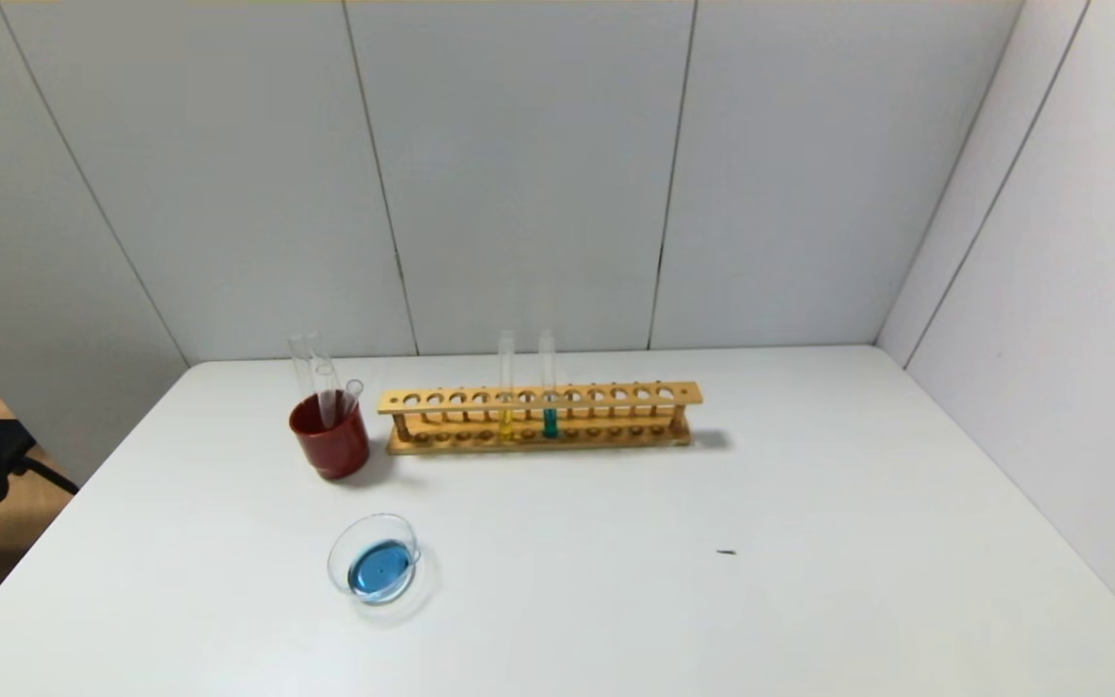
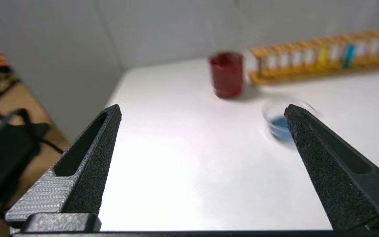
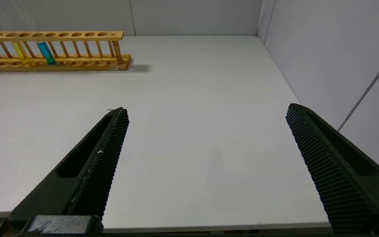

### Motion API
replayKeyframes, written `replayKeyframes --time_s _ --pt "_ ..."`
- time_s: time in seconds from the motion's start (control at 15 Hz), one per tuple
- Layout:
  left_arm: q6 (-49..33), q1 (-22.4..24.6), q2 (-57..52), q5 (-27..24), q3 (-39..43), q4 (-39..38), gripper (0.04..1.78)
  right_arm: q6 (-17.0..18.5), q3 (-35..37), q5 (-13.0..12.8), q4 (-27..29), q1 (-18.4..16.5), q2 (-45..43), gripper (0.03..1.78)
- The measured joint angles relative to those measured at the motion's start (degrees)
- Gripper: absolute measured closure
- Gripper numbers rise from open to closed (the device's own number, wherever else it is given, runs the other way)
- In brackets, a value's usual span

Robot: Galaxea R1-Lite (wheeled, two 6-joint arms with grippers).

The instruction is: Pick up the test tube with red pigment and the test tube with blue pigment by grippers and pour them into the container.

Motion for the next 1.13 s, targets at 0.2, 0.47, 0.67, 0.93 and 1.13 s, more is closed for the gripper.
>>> replayKeyframes --time_s 0.2,0.47,0.67,0.93,1.13 --pt "0.15 0.0 -0.06 -3.86 -0.11 5.81 0.07 0.0 0.0 0.0 0.0 0.0 0.0 0.06" --pt "-0.63 0.0 -0.06 -3.84 -0.21 6.3 0.07 0.0 0.0 -0.02 0.0 0.0 0.0 0.06" --pt "-0.77 -0.04 -0.06 -3.84 -0.27 6.47 0.07 -0.05 0.0 0.0 0.0 0.0 0.0 0.06" --pt "-1.07 0.02 -0.04 -3.73 -0.29 6.61 0.07 0.06 0.0 0.0 0.0 0.0 0.0 0.06" --pt "-4.41 -0.01 -0.04 -3.4 -0.27 6.34 0.07 0.02 0.0 -0.02 0.0 0.0 0.0 0.06"
